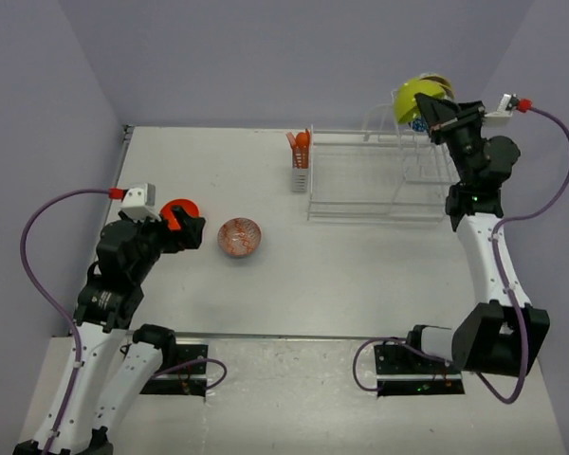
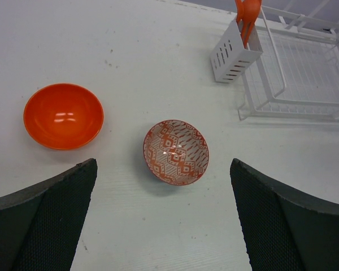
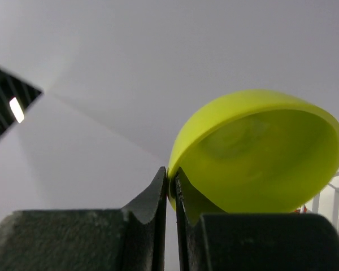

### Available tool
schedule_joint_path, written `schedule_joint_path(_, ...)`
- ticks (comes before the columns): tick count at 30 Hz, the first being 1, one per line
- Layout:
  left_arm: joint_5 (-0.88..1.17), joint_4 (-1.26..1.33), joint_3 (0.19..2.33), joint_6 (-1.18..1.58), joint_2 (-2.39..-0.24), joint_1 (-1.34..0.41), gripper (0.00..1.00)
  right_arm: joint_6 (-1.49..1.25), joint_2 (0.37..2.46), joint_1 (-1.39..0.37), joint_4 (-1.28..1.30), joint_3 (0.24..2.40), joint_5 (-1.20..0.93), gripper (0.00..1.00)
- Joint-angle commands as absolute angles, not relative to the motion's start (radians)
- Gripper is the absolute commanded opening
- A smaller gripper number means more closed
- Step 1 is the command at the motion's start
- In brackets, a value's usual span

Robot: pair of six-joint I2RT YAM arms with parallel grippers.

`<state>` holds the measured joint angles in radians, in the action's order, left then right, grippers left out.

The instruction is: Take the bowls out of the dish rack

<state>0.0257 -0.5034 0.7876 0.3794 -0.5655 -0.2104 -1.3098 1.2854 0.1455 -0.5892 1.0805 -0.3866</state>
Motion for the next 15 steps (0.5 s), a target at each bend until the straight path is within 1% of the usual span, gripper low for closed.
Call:
schedule_joint_path(1,0.025,-0.498,0.860,0.388,-0.586,-0.215,1.00,-0.857,1.171,0.016,-0.294,1.267,-0.526,0.00)
schedule_joint_path(2,0.041,-0.502,0.932,0.397,-0.616,-0.215,1.00,-0.754,1.166,-0.042,-0.208,1.313,-0.566,0.00)
schedule_joint_path(3,0.044,-0.509,0.974,0.419,-0.636,-0.215,1.00,-0.541,1.170,-0.095,0.002,1.412,-0.558,0.00)
schedule_joint_path(4,0.044,-0.517,1.070,0.432,-0.664,-0.215,1.00,-0.432,1.183,-0.215,0.115,1.464,-0.549,0.00)
schedule_joint_path(5,0.049,-0.526,1.125,0.445,-0.723,-0.215,1.00,-0.326,1.199,-0.288,0.221,1.556,-0.519,0.00)
schedule_joint_path(6,0.054,-0.555,1.179,0.463,-0.754,-0.215,1.00,-0.123,1.242,-0.369,0.434,1.606,-0.420,0.00)
schedule_joint_path(7,0.061,-0.570,1.289,0.471,-0.790,-0.215,1.00,-0.033,1.267,-0.537,0.519,1.639,-0.306,0.00)
schedule_joint_path(8,0.084,-0.587,1.345,0.472,-0.855,-0.215,1.00,0.050,1.287,-0.611,0.590,1.667,-0.137,0.00)
schedule_joint_path(9,0.086,-0.629,1.397,0.476,-0.888,-0.215,1.00,0.155,1.314,-0.741,0.674,1.660,-0.036,0.00)
schedule_joint_path(10,0.084,-0.653,1.498,0.479,-0.919,-0.215,1.00,0.210,1.321,-0.805,0.695,1.643,0.066,0.00)
schedule_joint_path(11,0.098,-0.675,1.544,0.480,-0.967,-0.215,1.00,0.259,1.319,-0.860,0.698,1.570,0.139,0.00)
schedule_joint_path(12,0.109,-0.716,1.581,0.483,-0.986,-0.215,1.00,0.320,1.313,-0.953,0.658,1.527,0.241,0.00)
schedule_joint_path(13,0.121,-0.736,1.639,0.486,-1.002,-0.215,1.00,0.349,1.293,-0.984,0.650,1.497,0.239,0.00)
schedule_joint_path(15,0.173,-0.761,1.654,0.494,-1.005,-0.215,1.00,0.418,1.264,-1.044,0.585,1.396,0.242,0.00)
